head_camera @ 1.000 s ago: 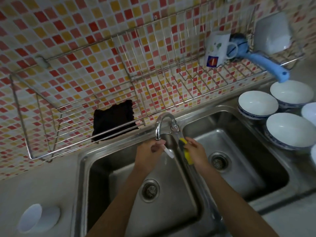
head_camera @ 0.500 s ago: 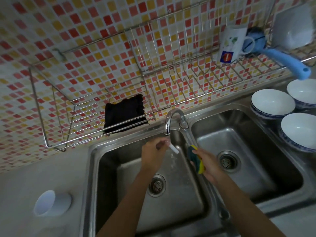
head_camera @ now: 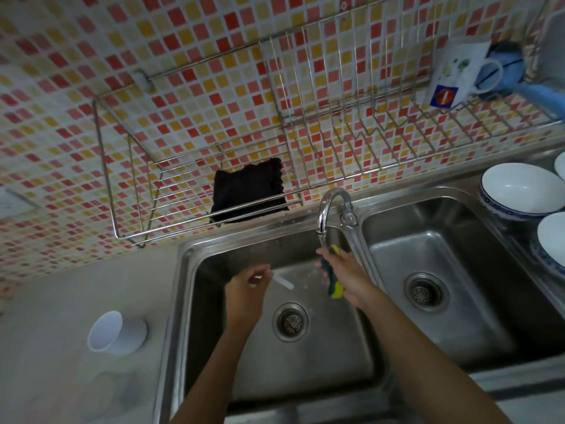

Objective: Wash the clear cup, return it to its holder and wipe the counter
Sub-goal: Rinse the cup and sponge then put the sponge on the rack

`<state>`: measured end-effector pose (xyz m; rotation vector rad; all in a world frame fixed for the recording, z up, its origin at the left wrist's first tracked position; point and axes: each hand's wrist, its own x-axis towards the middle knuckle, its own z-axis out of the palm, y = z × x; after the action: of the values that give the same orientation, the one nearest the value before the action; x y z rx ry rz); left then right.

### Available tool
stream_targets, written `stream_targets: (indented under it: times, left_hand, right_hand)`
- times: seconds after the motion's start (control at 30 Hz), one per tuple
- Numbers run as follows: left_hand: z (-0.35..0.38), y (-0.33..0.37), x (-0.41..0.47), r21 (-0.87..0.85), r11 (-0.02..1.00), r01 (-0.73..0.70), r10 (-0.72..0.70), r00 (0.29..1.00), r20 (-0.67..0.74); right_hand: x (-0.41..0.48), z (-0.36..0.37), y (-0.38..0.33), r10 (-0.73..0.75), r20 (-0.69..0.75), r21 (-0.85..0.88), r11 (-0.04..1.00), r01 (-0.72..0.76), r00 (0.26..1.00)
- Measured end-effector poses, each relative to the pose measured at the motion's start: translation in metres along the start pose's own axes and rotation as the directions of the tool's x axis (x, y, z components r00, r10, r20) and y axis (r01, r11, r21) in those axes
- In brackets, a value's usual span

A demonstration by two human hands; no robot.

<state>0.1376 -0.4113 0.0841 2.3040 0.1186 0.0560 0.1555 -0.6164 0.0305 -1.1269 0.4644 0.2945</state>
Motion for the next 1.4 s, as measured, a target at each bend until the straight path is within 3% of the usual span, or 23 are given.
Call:
stream_targets:
  times: [0.27,0.4,0.53,0.7,0.83,0.93,1.03,1.17,1.3,1.4]
  left_hand:
    - [-0.014,-0.021,-0.009,0.031,0.999,0.037,-0.035,0.997,-0.069]
    - [-0.015,-0.022,-0.011,0.025,0.999,0.039,-0.037,0.995,-0.093]
    - [-0.009,-0.017,-0.013,0.004,0.999,0.035,-0.034,0.994,-0.099]
    - [-0.003,-0.012,-0.015,0.008,0.999,0.038,-0.037,0.996,-0.078]
    - [-0.009,-0.016,-0.015,0.004,1.0,0.028,-0.027,0.995,-0.097]
    - [-0.018,-0.01,-0.017,-0.011,0.999,-0.034,0.033,0.993,-0.116]
    - [-0.022,-0.007,-0.021,0.015,0.996,-0.092,0.093,0.987,-0.13]
    - [-0.012,-0.026,-0.035,0.149,0.984,-0.099,0.107,0.993,-0.044]
    - [-0.008,-0.04,-0.045,0.18,0.977,-0.112,0.12,0.992,-0.036]
    - [-0.012,-0.051,-0.05,0.162,0.984,-0.078,0.085,0.996,-0.032]
  right_hand:
    - [0.008,0.003,0.004,-0.079,-0.044,-0.149,0.986,0.072,0.996]
    - [0.034,-0.006,0.0,-0.249,-0.147,-0.453,0.877,0.159,0.957]
    - [0.051,-0.013,-0.013,-0.332,-0.191,-0.588,0.792,0.163,0.924]
    - [0.055,-0.022,-0.027,-0.269,-0.16,-0.545,0.826,0.143,0.95]
    - [0.057,-0.034,-0.026,-0.236,-0.227,-0.41,0.903,0.127,0.945]
    - [0.045,-0.034,-0.018,-0.311,-0.313,-0.351,0.916,0.195,0.897]
    - [0.024,-0.031,0.01,-0.408,-0.314,-0.501,0.838,0.216,0.857]
    - [-0.002,-0.028,0.068,-0.252,-0.144,-0.733,0.676,0.068,0.957]
    - [-0.024,-0.02,0.075,-0.402,-0.177,-0.754,0.642,0.138,0.898]
    - [-0.031,-0.009,0.067,-0.333,-0.098,-0.813,0.57,0.118,0.938]
